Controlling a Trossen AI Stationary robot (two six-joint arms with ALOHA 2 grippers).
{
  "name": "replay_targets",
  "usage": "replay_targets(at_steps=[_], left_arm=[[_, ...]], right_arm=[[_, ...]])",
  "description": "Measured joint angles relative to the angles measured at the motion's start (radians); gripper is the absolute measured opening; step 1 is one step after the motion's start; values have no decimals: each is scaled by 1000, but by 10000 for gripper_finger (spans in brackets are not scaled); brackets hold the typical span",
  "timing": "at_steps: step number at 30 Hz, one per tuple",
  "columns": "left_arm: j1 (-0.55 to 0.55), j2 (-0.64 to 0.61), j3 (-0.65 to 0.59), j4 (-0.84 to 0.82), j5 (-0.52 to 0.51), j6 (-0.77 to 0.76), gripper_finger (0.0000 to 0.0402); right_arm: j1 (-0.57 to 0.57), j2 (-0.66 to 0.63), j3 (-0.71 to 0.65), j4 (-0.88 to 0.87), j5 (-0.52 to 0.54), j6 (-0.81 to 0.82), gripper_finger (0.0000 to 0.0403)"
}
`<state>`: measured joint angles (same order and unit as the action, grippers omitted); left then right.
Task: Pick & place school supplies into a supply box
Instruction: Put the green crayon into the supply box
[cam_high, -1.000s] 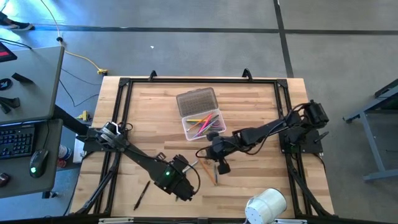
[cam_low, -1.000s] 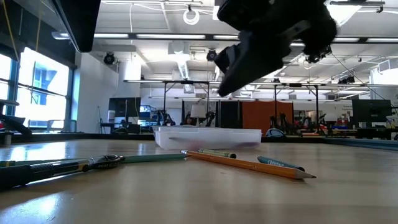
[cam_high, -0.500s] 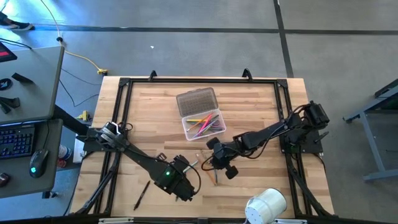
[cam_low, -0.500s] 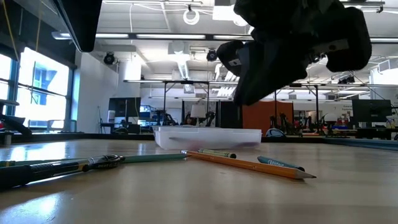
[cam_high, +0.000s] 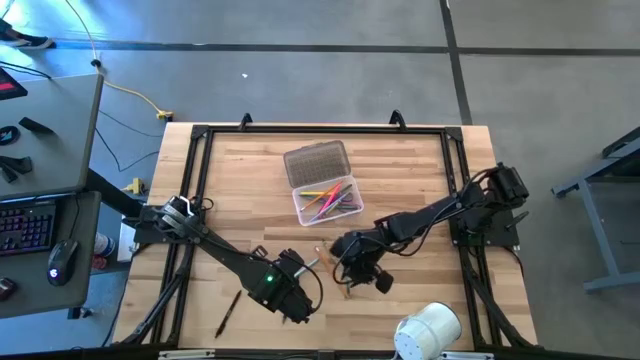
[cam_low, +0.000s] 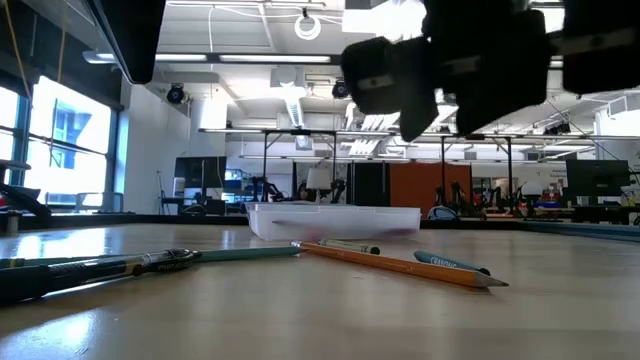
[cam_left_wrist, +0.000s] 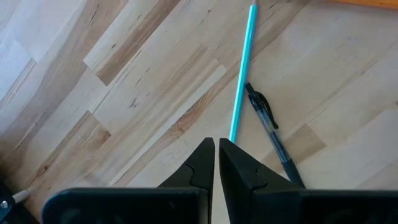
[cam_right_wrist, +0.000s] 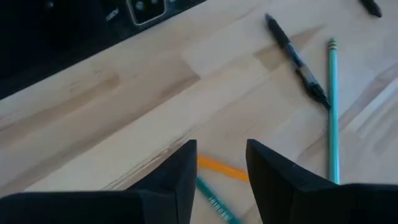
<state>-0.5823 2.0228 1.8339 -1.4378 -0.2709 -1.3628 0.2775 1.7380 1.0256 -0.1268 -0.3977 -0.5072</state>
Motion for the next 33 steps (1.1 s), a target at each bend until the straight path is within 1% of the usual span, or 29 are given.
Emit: replay_targets(at_steps=[4,9,15,20,23,26,30,33], left_arm=[[0,0,0,1,0,1,60],[0,0,0,-1,-2,5,60],[0,0,0,0,-4,5,60],[0,0,-1,1,-9,5,60],[0,0,-1,1,-9,5,60],[0,0,-1,0,-10,5,60],[0,0,-1,0,-10,7,60],[0,0,-1,-1,-22,8,60]], right_arm=[[0,75,0,72,-21,-8,123],[0,153,-1,65,-17,-80,123],[-4,174,-1,52,16,-215,123],[-26,175,-1,14,18,-233,123],[-40,176,-1,10,2,-234,123],[-49,181,-29,51,-15,-234,123],[-50,196,-90,169,-37,-235,123],[-51,198,-132,220,-40,-234,119]])
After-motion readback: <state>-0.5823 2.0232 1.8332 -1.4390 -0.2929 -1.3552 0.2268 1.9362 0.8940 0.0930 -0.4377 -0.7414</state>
